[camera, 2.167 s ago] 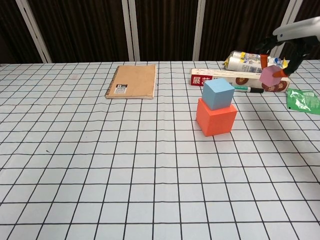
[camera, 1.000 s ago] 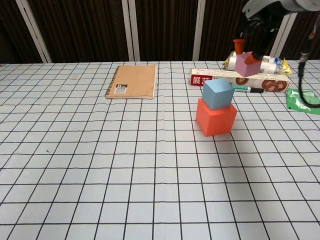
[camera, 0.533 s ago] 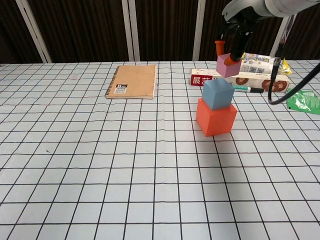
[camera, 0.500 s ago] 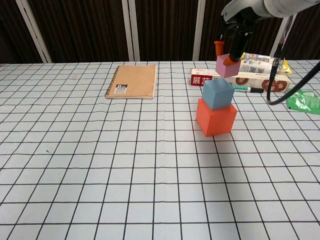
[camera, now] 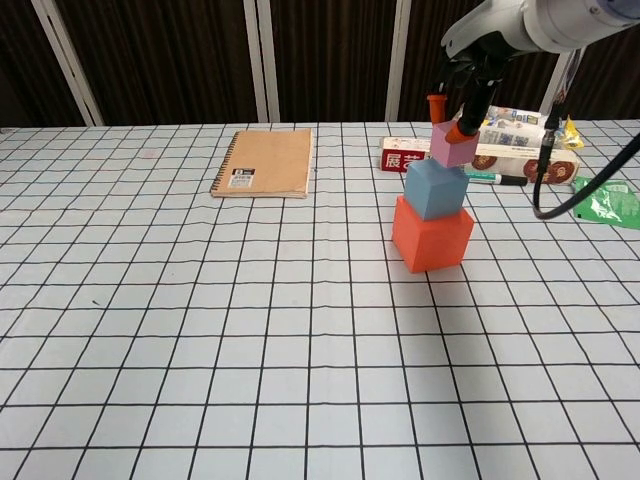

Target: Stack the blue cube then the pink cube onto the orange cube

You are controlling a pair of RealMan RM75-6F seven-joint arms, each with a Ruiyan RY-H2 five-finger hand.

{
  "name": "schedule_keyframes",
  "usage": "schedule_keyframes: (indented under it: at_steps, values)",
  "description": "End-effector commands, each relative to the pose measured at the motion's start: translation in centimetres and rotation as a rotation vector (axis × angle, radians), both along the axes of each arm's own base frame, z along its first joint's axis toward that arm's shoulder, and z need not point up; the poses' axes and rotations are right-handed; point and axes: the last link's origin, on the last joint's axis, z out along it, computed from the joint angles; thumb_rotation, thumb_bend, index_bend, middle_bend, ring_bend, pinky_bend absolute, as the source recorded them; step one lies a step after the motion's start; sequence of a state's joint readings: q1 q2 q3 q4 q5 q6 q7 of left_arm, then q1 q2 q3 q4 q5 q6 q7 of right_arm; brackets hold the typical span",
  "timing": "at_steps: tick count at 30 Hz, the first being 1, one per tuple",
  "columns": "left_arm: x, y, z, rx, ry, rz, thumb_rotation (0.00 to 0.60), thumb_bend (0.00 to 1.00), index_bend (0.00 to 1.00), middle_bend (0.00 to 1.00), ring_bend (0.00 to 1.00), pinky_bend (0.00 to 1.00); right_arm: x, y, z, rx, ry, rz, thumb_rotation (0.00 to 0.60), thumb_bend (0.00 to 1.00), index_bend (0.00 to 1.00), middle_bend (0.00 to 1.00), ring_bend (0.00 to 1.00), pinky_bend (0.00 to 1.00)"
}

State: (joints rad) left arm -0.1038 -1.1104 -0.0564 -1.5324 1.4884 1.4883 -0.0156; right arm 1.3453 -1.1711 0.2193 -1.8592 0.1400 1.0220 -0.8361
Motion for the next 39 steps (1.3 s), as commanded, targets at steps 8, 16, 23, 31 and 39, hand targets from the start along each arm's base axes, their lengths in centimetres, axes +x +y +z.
schedule_keyframes:
  at_steps: [8, 16, 23, 31, 39]
  values:
    - [0.0, 0.0, -0.1, -0.003, 0.002, 0.001, 0.6, 0.11, 0.05, 0.0, 0.0, 0.0, -0.1, 0.1, -0.1, 0.005, -0.01, 0.002, 0.6, 0.48, 0.49, 0.0, 0.0, 0.0]
    - [0.0, 0.0, 0.0, -0.003, -0.001, 0.003, 0.6, 0.11, 0.05, 0.0, 0.0, 0.0, 0.3, 0.2, -0.5, 0.008, -0.014, 0.001, 0.6, 0.48, 0.49, 0.0, 0.0, 0.0]
    - [0.0, 0.0, 0.0, -0.003, -0.006, 0.002, 0.6, 0.11, 0.05, 0.0, 0.0, 0.0, 0.7, 0.2, -1.0, 0.013, -0.016, 0.002, 0.6, 0.48, 0.49, 0.0, 0.0, 0.0]
    - [-0.1, 0.0, 0.3, 0.001, -0.013, 0.003, 0.6, 0.11, 0.05, 0.0, 0.0, 0.0, 1.1, 0.0, -1.4, 0.014, -0.02, 0.004, 0.6, 0.48, 0.49, 0.0, 0.0, 0.0]
    - [-0.1, 0.0, 0.3, 0.001, -0.01, 0.002, 0.6, 0.11, 0.05, 0.0, 0.0, 0.0, 0.9, -0.2, -1.5, 0.012, -0.018, 0.0, 0.6, 0.48, 0.49, 0.0, 0.0, 0.0]
